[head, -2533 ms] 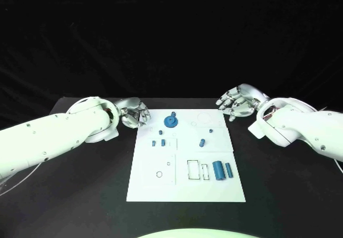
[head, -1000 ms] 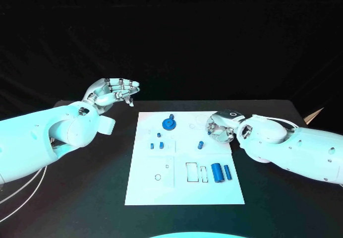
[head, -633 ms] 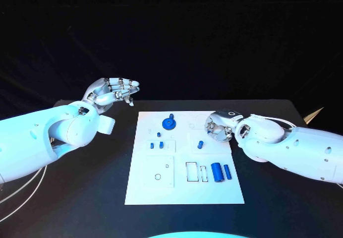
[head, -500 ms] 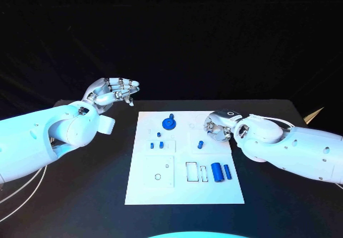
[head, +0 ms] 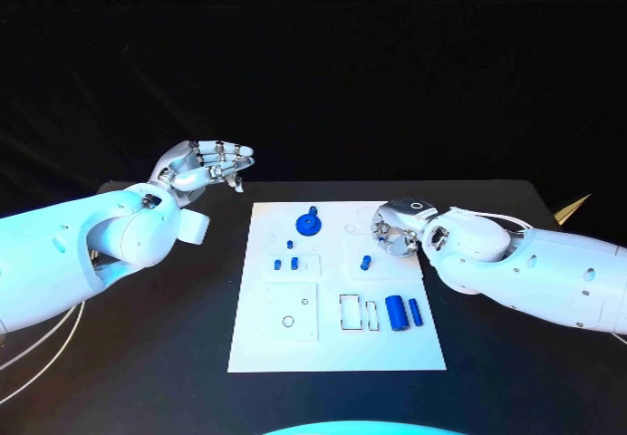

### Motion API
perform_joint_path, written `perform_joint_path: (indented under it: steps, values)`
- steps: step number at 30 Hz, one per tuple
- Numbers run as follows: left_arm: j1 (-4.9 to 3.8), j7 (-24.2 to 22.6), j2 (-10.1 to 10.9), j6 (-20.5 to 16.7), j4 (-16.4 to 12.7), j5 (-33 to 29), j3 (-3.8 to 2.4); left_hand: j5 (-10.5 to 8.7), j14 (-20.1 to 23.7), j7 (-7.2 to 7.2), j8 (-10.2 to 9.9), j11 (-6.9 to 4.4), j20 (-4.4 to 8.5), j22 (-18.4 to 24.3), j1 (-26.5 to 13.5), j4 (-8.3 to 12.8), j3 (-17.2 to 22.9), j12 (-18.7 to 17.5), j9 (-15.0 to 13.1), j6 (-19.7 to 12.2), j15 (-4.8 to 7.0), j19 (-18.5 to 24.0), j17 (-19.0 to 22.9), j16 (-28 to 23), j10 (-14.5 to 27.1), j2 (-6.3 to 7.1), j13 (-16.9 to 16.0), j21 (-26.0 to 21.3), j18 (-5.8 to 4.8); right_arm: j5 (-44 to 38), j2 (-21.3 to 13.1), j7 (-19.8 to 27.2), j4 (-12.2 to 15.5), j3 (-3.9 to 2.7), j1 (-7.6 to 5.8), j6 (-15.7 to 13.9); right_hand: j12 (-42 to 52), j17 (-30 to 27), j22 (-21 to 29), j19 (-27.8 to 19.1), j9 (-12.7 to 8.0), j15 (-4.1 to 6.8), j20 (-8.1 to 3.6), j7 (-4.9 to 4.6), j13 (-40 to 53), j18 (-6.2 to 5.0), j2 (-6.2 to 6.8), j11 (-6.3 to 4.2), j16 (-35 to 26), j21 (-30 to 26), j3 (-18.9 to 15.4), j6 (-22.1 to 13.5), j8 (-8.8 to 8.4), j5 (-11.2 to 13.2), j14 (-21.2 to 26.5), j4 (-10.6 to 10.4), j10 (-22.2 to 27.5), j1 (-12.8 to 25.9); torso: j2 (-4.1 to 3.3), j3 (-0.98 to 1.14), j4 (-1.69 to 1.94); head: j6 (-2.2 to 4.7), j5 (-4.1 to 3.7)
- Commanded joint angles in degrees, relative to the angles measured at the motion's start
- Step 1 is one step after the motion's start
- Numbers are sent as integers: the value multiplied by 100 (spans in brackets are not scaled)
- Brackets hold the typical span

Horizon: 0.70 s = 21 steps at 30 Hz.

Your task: Assemble the parts on the task board

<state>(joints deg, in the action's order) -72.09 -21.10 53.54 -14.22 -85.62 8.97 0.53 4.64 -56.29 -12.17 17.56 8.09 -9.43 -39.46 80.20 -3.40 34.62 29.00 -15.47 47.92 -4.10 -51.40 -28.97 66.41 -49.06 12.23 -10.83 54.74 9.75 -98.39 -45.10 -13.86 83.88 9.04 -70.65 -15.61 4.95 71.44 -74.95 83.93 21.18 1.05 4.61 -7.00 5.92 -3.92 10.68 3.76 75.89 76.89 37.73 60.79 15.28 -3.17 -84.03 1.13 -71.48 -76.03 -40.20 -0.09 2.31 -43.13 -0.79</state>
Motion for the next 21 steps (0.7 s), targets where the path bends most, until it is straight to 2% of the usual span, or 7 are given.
perform_joint_path:
  steps: [1,7,21]
  values:
    - [-3,-29,2,77,-14,-40,-5,-14,31,32,38,11,9,8,15,11,-47,27,-3,20,15,-27,6,-27,-48,-60,10,-39,92,-311,17,-137,22,46,69,372,18,-22,-122,94,20,43,-25,-1,31,66,-92,-62,17,49,30,54,48,-42,-279,91,-126,-116,2,3,-2,-7,-2]
    - [-3,-18,9,70,-19,-40,-4,-14,31,32,38,11,9,8,15,11,-47,27,-3,20,15,-27,6,-27,-48,-60,10,-39,92,-508,11,-257,70,46,76,164,35,-81,-313,141,64,74,-51,32,104,103,-120,-97,7,220,146,133,77,-98,-268,301,-275,-244,1,3,-4,-9,-10]
    - [-2,-14,22,51,-12,-40,-3,-12,31,28,36,13,14,16,36,25,-55,21,0,13,18,-38,8,-31,-42,-58,16,-47,92,-598,-73,-377,199,44,82,-443,43,-146,-426,175,84,90,-66,49,148,126,-121,-118,-21,322,191,183,93,-106,-260,353,-342,-224,1,1,-3,-6,-17]
